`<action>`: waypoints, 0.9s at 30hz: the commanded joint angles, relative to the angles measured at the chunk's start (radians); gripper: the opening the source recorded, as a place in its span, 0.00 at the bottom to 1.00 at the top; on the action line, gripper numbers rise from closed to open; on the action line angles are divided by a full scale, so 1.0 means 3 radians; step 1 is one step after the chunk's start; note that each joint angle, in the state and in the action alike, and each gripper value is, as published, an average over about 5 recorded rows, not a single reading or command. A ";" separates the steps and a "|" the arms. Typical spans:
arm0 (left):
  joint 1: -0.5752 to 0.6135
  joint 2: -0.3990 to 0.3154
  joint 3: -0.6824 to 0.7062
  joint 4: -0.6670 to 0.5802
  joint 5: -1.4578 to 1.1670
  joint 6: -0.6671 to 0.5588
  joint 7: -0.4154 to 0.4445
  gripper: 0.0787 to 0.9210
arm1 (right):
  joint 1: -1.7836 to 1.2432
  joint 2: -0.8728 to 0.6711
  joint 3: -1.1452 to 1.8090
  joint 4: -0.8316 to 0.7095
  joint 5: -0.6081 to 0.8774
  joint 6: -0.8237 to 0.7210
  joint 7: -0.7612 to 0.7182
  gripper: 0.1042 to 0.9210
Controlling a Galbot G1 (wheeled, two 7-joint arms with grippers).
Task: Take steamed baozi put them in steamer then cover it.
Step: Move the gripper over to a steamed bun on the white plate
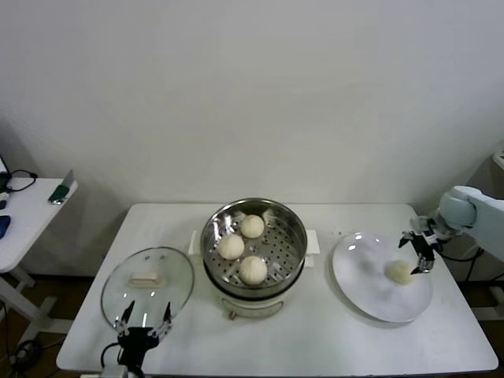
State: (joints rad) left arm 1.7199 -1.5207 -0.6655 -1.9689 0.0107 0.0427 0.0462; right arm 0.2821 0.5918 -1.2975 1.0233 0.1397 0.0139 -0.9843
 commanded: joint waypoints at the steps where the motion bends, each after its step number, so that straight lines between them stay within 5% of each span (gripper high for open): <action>1: 0.0000 -0.0002 0.0004 0.0008 0.0002 0.0000 -0.0002 0.88 | -0.0430 0.0031 0.0393 -0.0170 -0.0140 -0.0031 0.0048 0.88; 27: -0.0006 -0.0005 0.0025 -0.0003 -0.0009 0.0033 -0.0003 0.88 | -0.0363 0.0131 0.0442 -0.0236 -0.0111 -0.0099 -0.0094 0.67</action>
State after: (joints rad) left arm 1.7181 -1.5218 -0.6585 -1.9684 0.0086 0.0520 0.0456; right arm 0.1694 0.6292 -1.1710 0.9574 0.0998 -0.0118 -1.0046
